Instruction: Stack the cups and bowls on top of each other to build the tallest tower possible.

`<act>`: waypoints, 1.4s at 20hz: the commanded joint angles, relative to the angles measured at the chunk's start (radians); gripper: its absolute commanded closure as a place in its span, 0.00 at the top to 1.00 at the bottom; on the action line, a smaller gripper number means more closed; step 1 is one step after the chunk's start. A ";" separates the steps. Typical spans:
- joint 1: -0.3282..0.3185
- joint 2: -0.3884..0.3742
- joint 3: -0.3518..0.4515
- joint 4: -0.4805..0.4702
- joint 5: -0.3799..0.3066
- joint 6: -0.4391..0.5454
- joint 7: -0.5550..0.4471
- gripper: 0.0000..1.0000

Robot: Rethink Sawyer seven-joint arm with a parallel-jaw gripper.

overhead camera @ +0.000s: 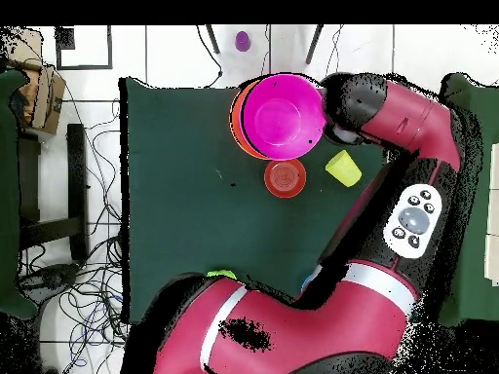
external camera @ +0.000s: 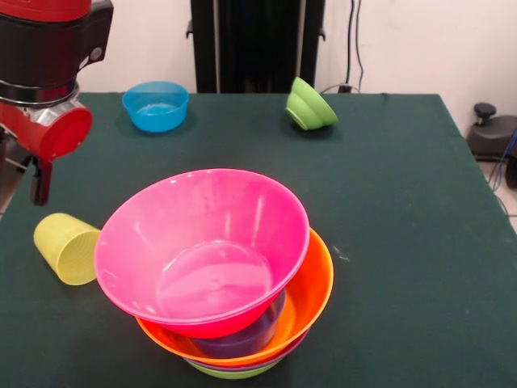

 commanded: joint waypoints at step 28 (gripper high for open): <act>0.050 0.192 0.029 -0.130 -0.042 0.004 0.134 1.00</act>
